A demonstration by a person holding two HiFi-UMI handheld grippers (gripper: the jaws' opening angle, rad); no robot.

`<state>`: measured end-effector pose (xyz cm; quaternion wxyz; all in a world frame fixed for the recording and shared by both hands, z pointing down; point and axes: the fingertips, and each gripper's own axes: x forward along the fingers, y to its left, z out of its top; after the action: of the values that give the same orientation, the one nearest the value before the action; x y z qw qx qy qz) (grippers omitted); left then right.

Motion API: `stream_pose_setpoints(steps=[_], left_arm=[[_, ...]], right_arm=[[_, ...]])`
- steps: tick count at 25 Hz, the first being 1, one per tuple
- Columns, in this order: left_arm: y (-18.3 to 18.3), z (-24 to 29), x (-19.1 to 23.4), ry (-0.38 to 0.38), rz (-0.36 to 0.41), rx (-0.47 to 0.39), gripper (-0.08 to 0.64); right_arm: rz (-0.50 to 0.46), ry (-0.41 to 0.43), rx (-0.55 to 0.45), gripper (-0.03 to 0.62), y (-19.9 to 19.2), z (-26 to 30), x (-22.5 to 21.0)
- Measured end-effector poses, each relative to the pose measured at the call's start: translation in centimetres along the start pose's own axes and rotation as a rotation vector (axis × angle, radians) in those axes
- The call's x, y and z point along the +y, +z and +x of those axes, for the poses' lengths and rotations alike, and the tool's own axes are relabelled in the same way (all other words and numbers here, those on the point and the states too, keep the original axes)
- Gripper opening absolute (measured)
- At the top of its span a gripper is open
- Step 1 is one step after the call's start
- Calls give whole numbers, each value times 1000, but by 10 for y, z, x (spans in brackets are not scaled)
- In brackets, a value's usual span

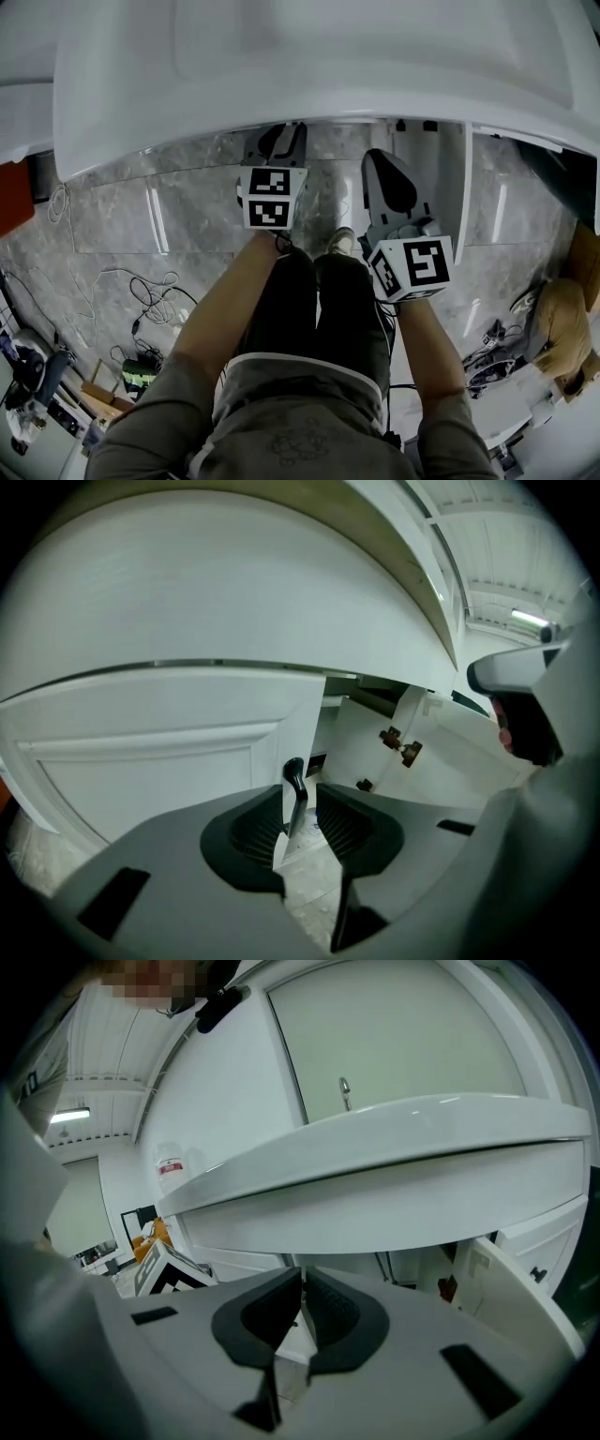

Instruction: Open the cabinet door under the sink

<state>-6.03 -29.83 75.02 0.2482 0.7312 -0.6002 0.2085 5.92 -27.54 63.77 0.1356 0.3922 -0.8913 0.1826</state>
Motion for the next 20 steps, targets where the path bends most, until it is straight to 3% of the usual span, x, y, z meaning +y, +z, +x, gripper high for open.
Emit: stream_pose_setpoints(steps=[11, 20], left_arm=[[-6, 19, -1, 3, 7, -13, 64], [-16, 4, -8, -61, 162, 28, 49]], right_arm=[[7, -18, 35, 35, -21, 9, -16], [5, -19, 55, 35, -27, 4, -3]])
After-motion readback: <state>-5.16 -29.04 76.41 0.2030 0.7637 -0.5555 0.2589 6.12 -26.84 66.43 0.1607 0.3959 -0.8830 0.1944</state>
